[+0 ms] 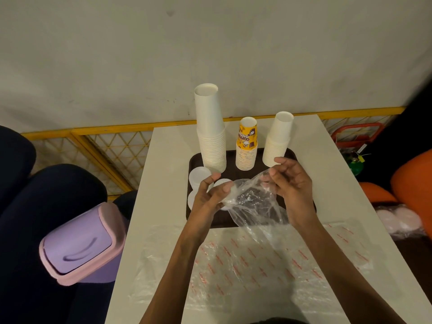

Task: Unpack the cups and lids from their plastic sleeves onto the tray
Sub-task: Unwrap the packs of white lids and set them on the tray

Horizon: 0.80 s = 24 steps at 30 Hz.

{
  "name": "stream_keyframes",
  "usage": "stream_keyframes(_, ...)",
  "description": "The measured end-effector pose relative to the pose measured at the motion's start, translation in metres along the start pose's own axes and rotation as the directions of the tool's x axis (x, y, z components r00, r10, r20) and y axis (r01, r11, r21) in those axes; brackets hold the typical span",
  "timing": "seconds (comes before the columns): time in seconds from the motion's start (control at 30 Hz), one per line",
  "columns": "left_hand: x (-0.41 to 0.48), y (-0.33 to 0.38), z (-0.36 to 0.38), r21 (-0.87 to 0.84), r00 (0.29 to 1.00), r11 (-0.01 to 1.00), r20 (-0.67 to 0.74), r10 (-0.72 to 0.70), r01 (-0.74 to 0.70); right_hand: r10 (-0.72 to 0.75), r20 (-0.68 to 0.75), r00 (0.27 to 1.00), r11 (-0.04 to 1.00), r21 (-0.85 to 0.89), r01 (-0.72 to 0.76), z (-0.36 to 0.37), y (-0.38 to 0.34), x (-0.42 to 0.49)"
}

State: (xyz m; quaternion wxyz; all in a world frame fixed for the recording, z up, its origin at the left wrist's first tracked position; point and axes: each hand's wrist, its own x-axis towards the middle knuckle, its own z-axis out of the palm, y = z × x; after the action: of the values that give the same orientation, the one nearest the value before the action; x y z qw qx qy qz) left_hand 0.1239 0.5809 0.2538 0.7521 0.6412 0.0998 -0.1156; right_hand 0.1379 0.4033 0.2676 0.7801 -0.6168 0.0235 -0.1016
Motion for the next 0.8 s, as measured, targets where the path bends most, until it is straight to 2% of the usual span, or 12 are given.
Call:
stream_keyframes(0.1,-0.002,-0.004,-0.002,0.056,0.995,0.998,0.096,0.001,-0.007,-0.009,-0.062,0.998,0.994,0.105,0.015,0.002,-0.003,0.003)
stream_keyframes(0.23,-0.006,-0.002,0.0,0.047,0.98,0.995,0.18,0.079,-0.089,-0.028,-0.209,0.978,0.998,0.054,0.04,0.007,0.002,0.006)
stream_keyframes(0.27,-0.006,-0.001,0.003,0.053,0.982,0.993,0.159,0.1,-0.11,-0.029,-0.236,0.971,0.998,0.051,0.042,0.008,0.004,0.007)
stream_keyframes(0.33,-0.003,0.003,0.009,0.089,0.985,0.981,0.017,0.169,-0.17,-0.022,-0.255,0.967,0.998,0.058,0.038,0.011,0.005,0.008)
stream_keyframes(0.4,0.002,0.002,0.009,0.121,0.958,0.961,-0.11,0.263,-0.25,-0.024,-0.243,0.97,0.997,0.069,0.042,0.012,0.001,0.011)
stream_keyframes(0.43,0.004,0.003,0.007,0.133,0.946,0.951,-0.13,0.296,-0.279,-0.037,-0.247,0.968,0.996,0.068,0.055,0.01,-0.002,0.014)
stream_keyframes(0.6,0.006,0.0,0.004,0.271,0.93,0.907,-0.091,0.357,-0.321,-0.107,-0.272,0.956,0.993,0.021,0.118,0.001,-0.012,0.027)
stream_keyframes(0.8,0.005,0.008,0.008,0.113,0.962,0.96,-0.074,0.264,-0.255,-0.17,-0.226,0.959,0.985,-0.064,0.159,-0.001,-0.005,0.02)
